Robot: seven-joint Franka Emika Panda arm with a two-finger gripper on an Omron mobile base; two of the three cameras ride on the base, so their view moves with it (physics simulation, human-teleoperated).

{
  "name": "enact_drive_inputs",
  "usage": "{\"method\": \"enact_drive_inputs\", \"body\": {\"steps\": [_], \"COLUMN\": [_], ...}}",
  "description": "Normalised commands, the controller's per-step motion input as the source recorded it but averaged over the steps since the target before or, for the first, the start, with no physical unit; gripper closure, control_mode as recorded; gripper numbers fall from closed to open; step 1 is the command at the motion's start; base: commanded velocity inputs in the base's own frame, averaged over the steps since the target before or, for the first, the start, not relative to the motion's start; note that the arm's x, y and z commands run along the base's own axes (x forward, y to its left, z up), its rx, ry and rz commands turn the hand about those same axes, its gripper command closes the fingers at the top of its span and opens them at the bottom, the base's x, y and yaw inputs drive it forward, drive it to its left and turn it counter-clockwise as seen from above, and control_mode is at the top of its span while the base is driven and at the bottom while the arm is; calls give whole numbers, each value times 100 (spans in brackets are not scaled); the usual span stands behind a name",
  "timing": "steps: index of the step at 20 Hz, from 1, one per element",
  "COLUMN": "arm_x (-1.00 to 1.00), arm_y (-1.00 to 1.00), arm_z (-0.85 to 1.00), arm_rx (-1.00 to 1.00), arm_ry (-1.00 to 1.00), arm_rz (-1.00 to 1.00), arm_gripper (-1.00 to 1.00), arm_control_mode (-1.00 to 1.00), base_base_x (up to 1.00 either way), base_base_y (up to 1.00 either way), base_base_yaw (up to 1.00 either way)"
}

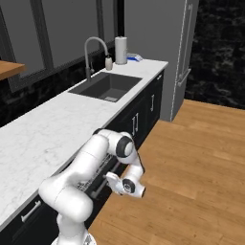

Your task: Pick up the cup and bowl from the counter, place them in the dishwasher, and close the dishwasher door.

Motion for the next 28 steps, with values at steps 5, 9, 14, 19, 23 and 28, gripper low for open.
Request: {"method": "enact_drive_inputs", "body": {"steps": [5, 9, 14, 19, 23, 28], "arm_x": [-7, 0, 6, 1, 0, 0], "arm_y": [100, 100, 100, 100, 100, 100], "arm_z": [-53, -53, -35, -76, -100, -100], "arm_rx": [28, 23, 13, 20, 32, 39], "arm_ry": [-6, 0, 0, 7, 4, 1], "arm_rz": [0, 0, 0, 0, 0, 0], "arm_gripper": [-100, -100, -100, -100, -100, -100], "arm_control_mode": [-100, -100, -100, -100, -100, -100], "base_base_x": [0, 0, 0, 0, 0, 0], "base_base_y": [0, 0, 0, 0, 0, 0], "base_base_yaw": [0, 0, 0, 0, 0, 0]}}
